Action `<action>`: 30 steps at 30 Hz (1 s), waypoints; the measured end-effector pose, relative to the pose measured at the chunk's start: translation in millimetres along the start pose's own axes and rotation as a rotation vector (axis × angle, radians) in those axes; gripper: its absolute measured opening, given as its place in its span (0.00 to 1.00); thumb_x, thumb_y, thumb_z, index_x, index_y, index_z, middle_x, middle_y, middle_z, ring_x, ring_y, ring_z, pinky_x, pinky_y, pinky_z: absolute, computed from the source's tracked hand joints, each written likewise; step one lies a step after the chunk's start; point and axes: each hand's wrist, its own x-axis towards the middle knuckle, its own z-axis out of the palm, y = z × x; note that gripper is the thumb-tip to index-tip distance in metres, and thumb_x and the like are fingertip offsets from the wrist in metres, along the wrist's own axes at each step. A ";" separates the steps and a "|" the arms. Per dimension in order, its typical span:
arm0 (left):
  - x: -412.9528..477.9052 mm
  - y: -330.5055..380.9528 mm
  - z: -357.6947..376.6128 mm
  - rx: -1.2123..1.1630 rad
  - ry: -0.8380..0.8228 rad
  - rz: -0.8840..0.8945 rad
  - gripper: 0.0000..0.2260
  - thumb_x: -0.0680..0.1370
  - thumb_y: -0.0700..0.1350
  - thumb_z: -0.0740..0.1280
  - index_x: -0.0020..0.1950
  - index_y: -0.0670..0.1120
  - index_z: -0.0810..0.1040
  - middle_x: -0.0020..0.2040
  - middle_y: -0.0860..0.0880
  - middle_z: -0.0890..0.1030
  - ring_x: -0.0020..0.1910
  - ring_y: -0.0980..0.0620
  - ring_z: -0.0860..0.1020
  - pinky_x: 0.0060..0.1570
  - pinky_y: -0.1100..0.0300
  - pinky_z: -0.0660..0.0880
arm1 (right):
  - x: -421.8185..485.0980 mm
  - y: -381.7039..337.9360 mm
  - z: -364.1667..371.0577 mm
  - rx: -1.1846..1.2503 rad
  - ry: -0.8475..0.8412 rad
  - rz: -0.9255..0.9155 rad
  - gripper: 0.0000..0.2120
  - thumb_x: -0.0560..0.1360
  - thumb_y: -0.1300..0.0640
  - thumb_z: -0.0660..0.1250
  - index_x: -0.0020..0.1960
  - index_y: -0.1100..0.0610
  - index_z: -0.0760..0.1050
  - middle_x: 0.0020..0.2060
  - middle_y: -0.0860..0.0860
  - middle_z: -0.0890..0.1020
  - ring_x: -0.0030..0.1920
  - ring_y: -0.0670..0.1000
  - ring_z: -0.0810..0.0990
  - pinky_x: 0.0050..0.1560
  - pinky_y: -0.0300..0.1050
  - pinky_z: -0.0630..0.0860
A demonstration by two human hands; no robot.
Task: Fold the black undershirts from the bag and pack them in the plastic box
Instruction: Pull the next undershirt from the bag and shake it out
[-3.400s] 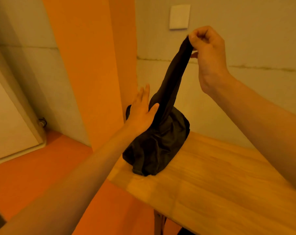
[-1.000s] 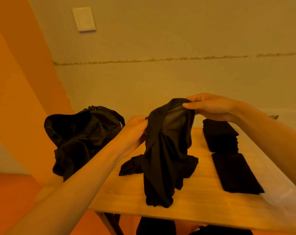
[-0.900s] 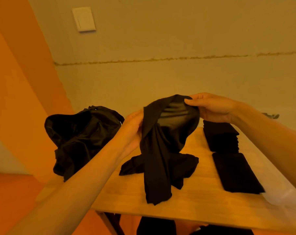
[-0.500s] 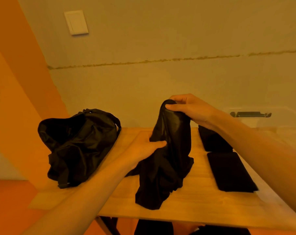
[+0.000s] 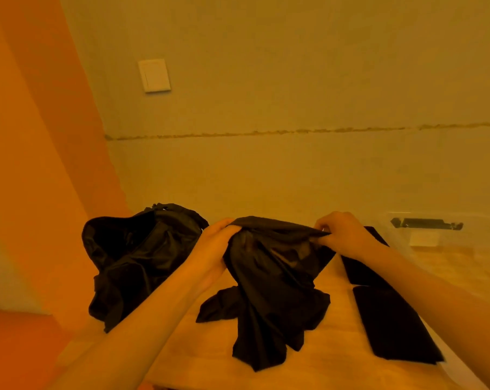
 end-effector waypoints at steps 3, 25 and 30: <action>-2.8 3.3 -6.0 0.144 0.037 0.077 0.08 0.82 0.41 0.66 0.53 0.45 0.85 0.49 0.44 0.86 0.45 0.50 0.84 0.50 0.55 0.79 | 1.6 7.0 -4.5 0.014 0.151 0.056 0.11 0.75 0.61 0.71 0.34 0.55 0.80 0.31 0.53 0.80 0.34 0.52 0.78 0.32 0.41 0.68; -27.1 29.0 2.4 -0.068 -0.139 0.151 0.19 0.74 0.33 0.73 0.60 0.51 0.79 0.49 0.51 0.87 0.50 0.49 0.86 0.48 0.55 0.83 | -28.5 -88.3 21.1 1.141 -0.397 0.151 0.10 0.81 0.52 0.64 0.52 0.51 0.84 0.54 0.52 0.85 0.58 0.50 0.82 0.61 0.49 0.77; -26.4 35.7 -12.9 -0.185 -0.123 0.125 0.14 0.82 0.43 0.67 0.67 0.46 0.79 0.60 0.44 0.84 0.59 0.46 0.83 0.61 0.49 0.78 | -30.2 -69.2 4.2 1.086 -0.116 0.109 0.09 0.80 0.55 0.68 0.43 0.52 0.83 0.43 0.50 0.85 0.44 0.46 0.84 0.45 0.38 0.76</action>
